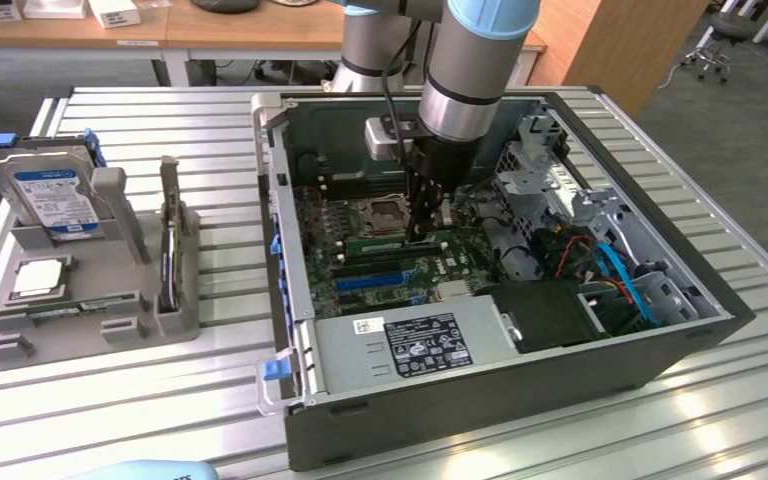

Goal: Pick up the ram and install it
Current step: 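Insert the ram into the slot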

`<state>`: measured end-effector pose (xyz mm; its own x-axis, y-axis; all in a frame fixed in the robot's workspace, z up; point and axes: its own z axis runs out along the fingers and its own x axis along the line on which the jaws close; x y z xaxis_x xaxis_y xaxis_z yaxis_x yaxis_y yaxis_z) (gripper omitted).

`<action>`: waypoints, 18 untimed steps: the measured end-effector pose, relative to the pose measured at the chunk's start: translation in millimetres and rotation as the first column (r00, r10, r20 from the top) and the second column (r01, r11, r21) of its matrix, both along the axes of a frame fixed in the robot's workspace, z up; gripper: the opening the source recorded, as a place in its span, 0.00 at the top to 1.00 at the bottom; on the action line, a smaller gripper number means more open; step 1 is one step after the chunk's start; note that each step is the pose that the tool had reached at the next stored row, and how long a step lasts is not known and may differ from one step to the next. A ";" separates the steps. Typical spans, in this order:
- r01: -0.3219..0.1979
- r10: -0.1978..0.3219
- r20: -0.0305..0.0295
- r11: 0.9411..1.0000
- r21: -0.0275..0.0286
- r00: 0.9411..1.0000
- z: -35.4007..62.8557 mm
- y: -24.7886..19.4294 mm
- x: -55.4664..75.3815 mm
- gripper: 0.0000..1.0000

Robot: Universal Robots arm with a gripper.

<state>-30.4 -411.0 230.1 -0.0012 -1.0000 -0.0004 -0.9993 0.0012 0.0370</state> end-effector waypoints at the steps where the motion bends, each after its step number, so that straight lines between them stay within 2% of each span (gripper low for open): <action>1: 0.000 0.000 0.000 1.000 0.000 1.000 0.0 0.0 0.0 0.89; 18: 0.000 0.000 0.000 1.000 0.000 1.000 -0.3 0.0 1.1 0.89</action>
